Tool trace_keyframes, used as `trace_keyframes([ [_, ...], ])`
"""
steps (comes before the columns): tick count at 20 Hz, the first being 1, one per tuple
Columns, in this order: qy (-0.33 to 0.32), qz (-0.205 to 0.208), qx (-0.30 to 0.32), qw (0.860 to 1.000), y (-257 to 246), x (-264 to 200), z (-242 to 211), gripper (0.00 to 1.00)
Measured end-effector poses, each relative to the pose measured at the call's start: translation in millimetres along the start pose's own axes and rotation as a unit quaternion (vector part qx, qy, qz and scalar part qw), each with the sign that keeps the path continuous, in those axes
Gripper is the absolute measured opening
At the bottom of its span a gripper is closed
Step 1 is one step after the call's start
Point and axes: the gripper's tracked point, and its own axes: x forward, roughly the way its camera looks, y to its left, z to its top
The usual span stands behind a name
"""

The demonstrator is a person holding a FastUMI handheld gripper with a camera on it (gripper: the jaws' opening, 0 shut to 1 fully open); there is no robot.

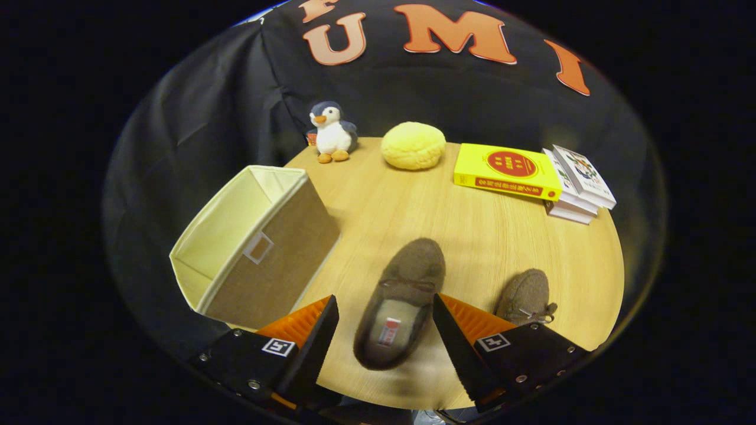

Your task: Open the storage box then place both shoes into the box .Put the left shoe in first, then the right shoe, with the right side of both shoes facing outward in a uniform manner.

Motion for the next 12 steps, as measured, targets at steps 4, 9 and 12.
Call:
trace_keyframes([
  [4,0.025,-0.015,0.008,1.000,-20.1,21.2,-25.2,0.92],
  [9,0.017,-0.060,0.011,0.998,-47.8,58.6,-27.5,0.85],
  [12,0.002,-0.074,0.009,0.997,-57.2,76.3,-22.3,0.75],
])
